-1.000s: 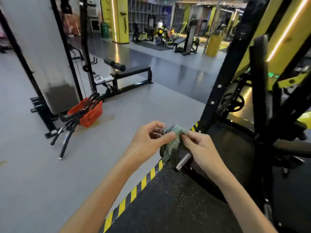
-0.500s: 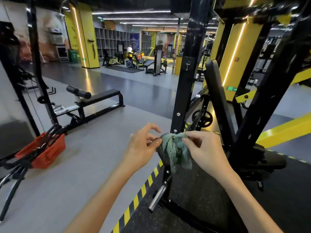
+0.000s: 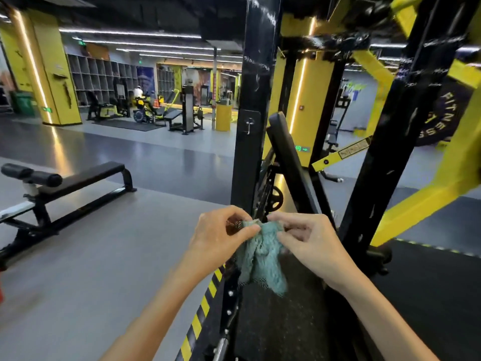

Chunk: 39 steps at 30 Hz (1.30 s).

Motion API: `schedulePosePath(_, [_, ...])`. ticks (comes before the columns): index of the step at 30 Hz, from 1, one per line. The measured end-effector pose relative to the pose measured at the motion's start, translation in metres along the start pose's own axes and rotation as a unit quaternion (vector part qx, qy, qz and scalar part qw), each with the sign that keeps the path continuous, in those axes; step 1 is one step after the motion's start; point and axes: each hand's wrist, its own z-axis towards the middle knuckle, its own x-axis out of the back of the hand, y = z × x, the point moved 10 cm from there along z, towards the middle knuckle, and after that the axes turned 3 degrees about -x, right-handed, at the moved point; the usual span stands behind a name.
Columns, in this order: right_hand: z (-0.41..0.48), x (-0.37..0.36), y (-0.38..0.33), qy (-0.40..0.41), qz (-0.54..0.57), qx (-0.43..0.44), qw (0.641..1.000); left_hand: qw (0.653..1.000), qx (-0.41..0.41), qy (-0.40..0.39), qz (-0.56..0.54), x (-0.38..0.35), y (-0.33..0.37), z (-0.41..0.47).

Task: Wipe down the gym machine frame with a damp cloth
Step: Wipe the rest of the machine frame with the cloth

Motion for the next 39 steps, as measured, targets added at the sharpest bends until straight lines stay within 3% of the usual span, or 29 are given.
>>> schedulePosePath(6, [0.047,-0.008,-0.014,0.097,-0.005,-0.010,0.995,0.983,0.061,-0.006,-0.172,0.016,-0.045,0.064])
schedulePosePath(10, [0.072,0.001,-0.024,0.174,-0.021,0.009,0.985,0.987,0.010,-0.030,-0.158,0.028,-0.054,0.108])
schedulePosePath(14, [0.092,0.008,-0.018,0.167,-0.123,-0.007,0.978,0.991,-0.032,-0.054,-0.114,0.024,-0.064,0.135])
schedulePosePath(17, [0.107,0.017,-0.014,0.171,-0.201,0.001,0.964,0.987,-0.020,-0.065,-0.146,0.023,-0.076,0.148])
schedulePosePath(21, [0.128,0.024,0.001,0.161,-0.138,-0.018,0.977,0.992,-0.052,-0.106,-0.054,0.016,-0.080,0.158])
schedulePosePath(25, [0.150,0.032,0.016,0.124,-0.092,-0.035,0.987,0.992,-0.065,-0.098,0.046,0.013,-0.070,0.173])
schedulePosePath(29, [0.163,0.060,0.020,0.181,-0.093,-0.014,0.979,0.997,0.017,-0.071,-0.023,0.012,-0.059,0.191])
schedulePosePath(33, [0.164,0.068,0.001,0.259,-0.099,0.027,0.960,0.999,0.025,0.003,0.021,0.002,-0.029,0.195])
schedulePosePath(36, [0.171,0.047,-0.021,0.239,-0.062,0.077,0.966,1.000,0.015,0.002,-0.006,-0.018,0.000,0.198])
schedulePosePath(39, [0.182,0.037,-0.038,0.198,-0.037,0.108,0.974,0.990,0.051,0.003,-0.128,-0.021,0.009,0.206])
